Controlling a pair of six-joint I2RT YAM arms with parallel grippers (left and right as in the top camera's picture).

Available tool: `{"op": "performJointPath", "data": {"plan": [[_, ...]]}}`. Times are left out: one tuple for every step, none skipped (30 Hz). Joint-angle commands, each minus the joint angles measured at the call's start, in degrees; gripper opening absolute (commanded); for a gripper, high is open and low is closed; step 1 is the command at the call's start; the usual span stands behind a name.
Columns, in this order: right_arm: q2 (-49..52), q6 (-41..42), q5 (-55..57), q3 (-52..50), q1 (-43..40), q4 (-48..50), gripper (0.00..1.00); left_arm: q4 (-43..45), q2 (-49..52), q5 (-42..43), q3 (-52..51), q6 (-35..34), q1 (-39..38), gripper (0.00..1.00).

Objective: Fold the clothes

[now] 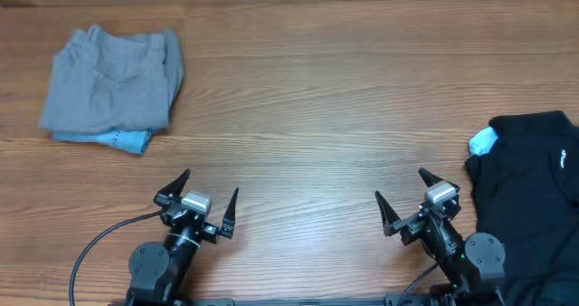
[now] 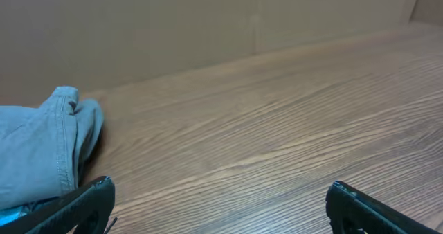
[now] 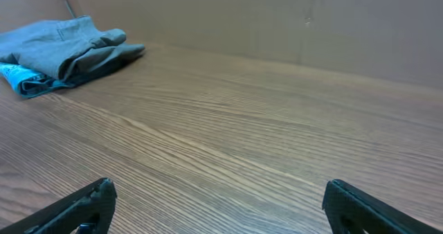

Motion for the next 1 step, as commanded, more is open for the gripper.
{"op": "performJointPath", "data": {"plan": [[-0.57,-0.17,-0.24,-0.33,-0.26,0.31,1.0,0.37,-0.59,-0.31,-0.37,1.09,-0.35,1.0]]}}
